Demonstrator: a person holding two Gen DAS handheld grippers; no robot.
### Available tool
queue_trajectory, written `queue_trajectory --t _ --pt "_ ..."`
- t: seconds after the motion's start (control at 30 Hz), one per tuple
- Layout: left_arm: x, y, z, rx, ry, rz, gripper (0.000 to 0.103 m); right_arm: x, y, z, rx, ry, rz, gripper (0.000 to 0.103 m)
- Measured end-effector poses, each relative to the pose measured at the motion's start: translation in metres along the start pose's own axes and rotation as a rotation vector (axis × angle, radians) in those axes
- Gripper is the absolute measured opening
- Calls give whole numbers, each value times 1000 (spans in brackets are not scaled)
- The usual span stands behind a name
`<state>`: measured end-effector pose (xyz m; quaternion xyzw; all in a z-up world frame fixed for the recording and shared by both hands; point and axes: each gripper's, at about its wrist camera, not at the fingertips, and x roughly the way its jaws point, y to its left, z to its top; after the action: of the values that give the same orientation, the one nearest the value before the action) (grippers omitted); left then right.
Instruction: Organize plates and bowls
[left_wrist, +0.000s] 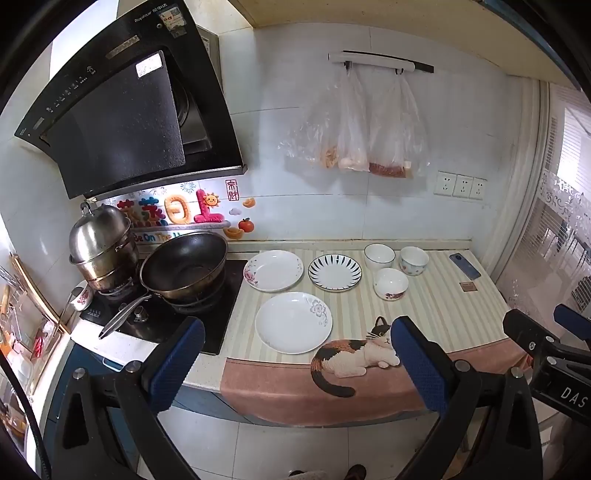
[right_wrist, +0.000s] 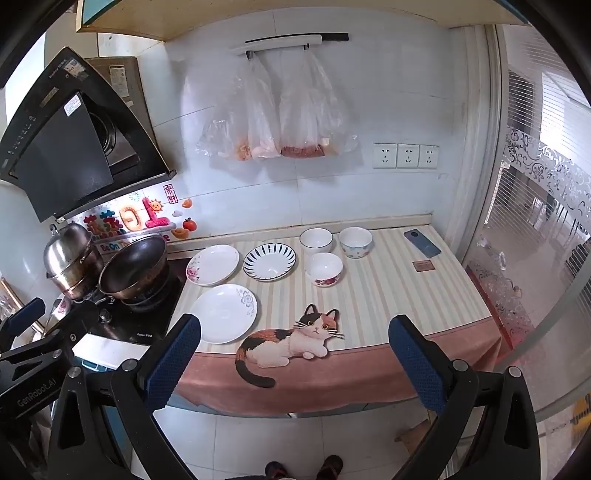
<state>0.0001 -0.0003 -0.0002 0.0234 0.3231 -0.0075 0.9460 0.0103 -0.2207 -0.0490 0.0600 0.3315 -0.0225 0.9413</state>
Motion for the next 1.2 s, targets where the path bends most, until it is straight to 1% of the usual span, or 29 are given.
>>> queue_trajectory --t 0.47,0.63,1.2 --pt "2 3 1 1 -1 -1 103 1 0 0 5 0 7 103" --pt "2 1 4 2 -1 -1 103 8 1 5 6 -2 3 103" --pt "1 -1 8 10 -8 1 103 2 -3 4 10 -7 5 103"
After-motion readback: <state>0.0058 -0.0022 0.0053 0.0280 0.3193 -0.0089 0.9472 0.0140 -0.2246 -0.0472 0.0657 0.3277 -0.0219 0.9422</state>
